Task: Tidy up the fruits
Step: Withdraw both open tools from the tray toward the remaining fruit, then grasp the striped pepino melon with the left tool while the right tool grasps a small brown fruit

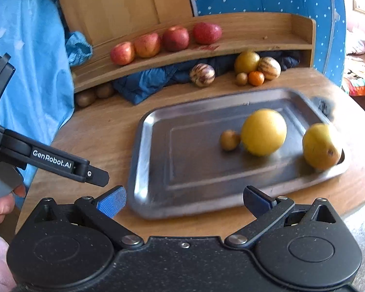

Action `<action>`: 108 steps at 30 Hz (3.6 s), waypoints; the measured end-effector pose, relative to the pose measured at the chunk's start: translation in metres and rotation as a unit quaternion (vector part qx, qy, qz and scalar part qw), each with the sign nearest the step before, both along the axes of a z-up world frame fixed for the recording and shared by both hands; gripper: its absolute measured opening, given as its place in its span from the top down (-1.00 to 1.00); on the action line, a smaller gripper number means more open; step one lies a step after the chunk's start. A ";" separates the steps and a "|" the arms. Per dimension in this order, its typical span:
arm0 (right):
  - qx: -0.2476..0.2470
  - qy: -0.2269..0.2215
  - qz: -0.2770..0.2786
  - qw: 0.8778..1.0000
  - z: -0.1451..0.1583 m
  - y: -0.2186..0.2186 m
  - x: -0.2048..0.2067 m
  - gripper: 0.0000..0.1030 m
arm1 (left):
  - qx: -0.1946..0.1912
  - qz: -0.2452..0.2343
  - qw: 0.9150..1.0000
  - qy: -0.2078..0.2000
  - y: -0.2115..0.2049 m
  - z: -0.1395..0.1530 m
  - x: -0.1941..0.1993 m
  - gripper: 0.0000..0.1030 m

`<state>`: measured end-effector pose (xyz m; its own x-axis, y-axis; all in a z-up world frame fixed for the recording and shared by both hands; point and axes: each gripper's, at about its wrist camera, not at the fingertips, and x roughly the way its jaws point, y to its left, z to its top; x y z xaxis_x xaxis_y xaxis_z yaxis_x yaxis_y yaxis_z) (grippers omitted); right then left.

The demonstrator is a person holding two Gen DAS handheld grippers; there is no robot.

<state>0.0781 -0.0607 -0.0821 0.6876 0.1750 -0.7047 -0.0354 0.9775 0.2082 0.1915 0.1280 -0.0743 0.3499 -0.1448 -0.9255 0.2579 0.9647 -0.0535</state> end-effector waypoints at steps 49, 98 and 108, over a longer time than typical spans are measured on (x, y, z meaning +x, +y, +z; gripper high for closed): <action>-0.130 0.043 -0.039 0.990 -0.026 -0.042 0.253 -0.03 | -0.197 -0.081 0.977 0.008 -0.118 -0.032 0.232 -0.49; -0.106 -0.005 0.021 0.994 0.003 0.000 0.132 0.49 | -0.170 -0.084 0.981 -0.034 -0.076 0.002 0.149 -0.09; -0.082 0.025 0.012 0.996 -0.006 0.004 0.059 0.49 | -0.161 -0.104 0.981 -0.020 -0.072 0.002 0.081 -0.09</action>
<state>0.1367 -0.0569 -0.0884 0.6485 0.0706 -0.7580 -0.0537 0.9975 0.0470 0.2721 0.0561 -0.0720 0.3172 -0.4995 -0.8062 0.4553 0.8259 -0.3325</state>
